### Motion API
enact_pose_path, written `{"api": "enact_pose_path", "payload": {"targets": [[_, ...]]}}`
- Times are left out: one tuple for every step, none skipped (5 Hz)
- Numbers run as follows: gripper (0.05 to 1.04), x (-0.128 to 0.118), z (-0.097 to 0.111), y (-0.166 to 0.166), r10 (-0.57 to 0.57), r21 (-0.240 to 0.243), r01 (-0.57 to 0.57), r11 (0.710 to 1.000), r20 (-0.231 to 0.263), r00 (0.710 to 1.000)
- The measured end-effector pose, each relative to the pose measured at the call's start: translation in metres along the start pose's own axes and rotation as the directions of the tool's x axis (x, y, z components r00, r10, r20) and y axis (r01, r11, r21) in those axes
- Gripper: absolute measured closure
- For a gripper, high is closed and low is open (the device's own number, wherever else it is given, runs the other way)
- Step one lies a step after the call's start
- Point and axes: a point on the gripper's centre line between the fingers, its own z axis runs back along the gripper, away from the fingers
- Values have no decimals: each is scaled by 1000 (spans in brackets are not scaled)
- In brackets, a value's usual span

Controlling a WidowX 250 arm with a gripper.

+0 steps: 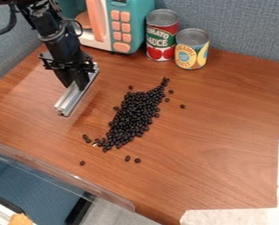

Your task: Sweep into pile

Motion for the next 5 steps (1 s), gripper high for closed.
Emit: {"api": "enact_pose_path", "payload": {"targets": [[746,-4,-11,9,-57,16,58,998,-44,997],[696,-1,-22,18,-106,22,109,994,-94,990],[560,3,-21,20,-116,39,121,992,-115,987],[255,1,-18,16,-105,43,113,993,-149,983],[74,10,14,12,-93,95,102,990,-98,991]]}}
